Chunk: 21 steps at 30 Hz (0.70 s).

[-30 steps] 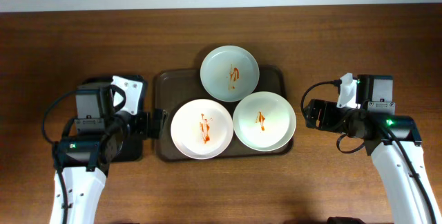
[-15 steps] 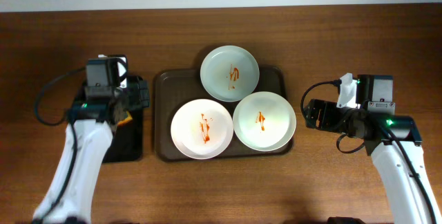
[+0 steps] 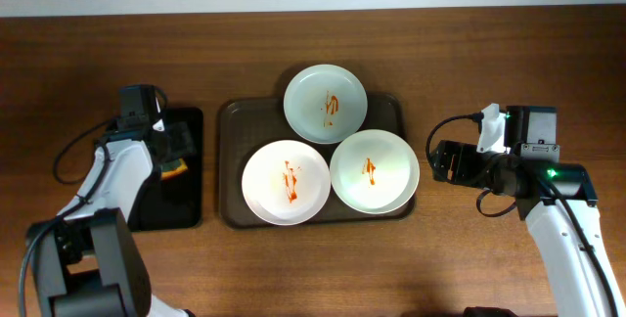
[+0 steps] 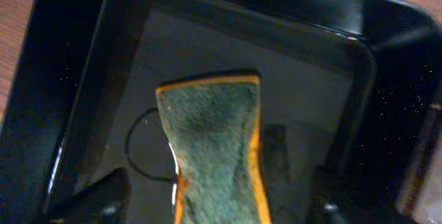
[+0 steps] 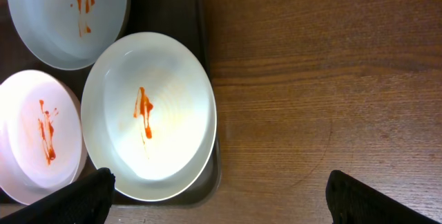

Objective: Clean dirty plates on tray and stack at the side
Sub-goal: 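Move the left gripper over the green-yellow sponge in the black tray, then grasp the sponge with the left gripper and lift it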

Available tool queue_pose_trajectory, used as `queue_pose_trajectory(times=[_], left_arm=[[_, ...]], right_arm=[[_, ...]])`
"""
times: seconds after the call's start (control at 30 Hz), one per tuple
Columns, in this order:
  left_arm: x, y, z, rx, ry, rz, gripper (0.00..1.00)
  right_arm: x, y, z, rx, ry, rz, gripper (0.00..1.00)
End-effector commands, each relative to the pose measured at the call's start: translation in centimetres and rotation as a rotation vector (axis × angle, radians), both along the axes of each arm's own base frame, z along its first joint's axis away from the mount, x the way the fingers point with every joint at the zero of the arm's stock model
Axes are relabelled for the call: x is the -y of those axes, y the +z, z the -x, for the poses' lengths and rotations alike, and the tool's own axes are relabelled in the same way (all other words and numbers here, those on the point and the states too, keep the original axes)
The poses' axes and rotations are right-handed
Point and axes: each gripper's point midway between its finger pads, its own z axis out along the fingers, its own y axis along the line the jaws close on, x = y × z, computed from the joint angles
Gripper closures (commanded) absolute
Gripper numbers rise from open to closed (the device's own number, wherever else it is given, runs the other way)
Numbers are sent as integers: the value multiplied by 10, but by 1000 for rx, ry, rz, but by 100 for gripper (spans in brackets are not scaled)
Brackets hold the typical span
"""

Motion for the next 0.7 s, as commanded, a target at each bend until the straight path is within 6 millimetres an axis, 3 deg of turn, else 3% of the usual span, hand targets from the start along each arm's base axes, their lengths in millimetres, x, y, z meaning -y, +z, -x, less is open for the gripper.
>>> queue_pose_trajectory(times=[0.0, 0.13, 0.2, 0.23, 0.27, 0.37, 0.47, 0.53, 0.67], left_arm=[[-10, -9, -4, -6, 25, 5, 31], [-15, -27, 1, -48, 42, 25, 36], [-12, -36, 3, -66, 36, 44, 43], [-10, -39, 2, -71, 32, 55, 53], [-10, -42, 3, -77, 32, 56, 73], [-10, -45, 4, -85, 33, 57, 100], [-12, -35, -6, -51, 19, 48, 100], [-10, -5, -26, 14, -94, 31, 100], [-14, 21, -26, -4, -142, 5, 100]], right_arm=[[0, 7, -4, 16, -1, -7, 2], [0, 7, -4, 16, -1, -7, 2], [0, 7, -4, 16, -1, -7, 2], [0, 7, -4, 16, -1, -7, 2], [0, 7, -4, 16, -1, -7, 2], [0, 7, -4, 16, -1, -7, 2], [0, 7, -4, 16, -1, -7, 2], [0, 7, -4, 16, -1, -7, 2], [0, 7, -4, 16, -1, -6, 2]])
